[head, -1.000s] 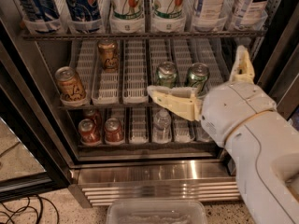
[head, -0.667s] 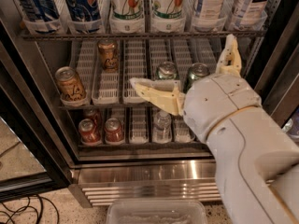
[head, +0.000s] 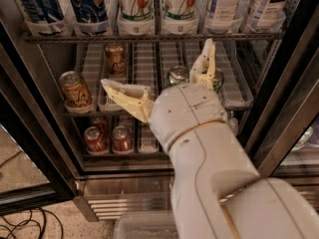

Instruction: Pick 7up can from top shelf of fridge

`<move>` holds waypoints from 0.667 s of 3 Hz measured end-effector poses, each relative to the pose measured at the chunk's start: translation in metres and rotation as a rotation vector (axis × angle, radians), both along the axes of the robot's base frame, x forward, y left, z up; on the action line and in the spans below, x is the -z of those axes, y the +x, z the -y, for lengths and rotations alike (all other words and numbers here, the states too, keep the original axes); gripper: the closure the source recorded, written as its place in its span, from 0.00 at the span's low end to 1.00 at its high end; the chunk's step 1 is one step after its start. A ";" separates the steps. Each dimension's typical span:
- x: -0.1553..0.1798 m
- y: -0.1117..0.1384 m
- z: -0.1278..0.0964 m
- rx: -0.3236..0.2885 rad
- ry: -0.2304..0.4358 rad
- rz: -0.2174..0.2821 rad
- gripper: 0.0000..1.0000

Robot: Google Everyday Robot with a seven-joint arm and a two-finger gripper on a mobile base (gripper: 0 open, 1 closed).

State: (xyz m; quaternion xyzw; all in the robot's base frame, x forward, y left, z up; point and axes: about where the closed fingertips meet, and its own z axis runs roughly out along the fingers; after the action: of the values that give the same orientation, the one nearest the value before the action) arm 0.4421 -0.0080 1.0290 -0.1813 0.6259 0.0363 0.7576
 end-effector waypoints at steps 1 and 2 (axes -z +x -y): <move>0.000 0.001 0.000 0.006 0.011 0.000 0.03; 0.000 0.001 0.000 0.007 0.012 0.001 0.02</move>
Offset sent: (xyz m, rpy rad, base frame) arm 0.0388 -0.0615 -0.0576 0.2439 -0.1438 -0.1822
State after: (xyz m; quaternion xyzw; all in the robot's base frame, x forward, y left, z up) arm 0.4428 -0.0079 1.0293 -0.1748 0.6259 0.0373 0.7591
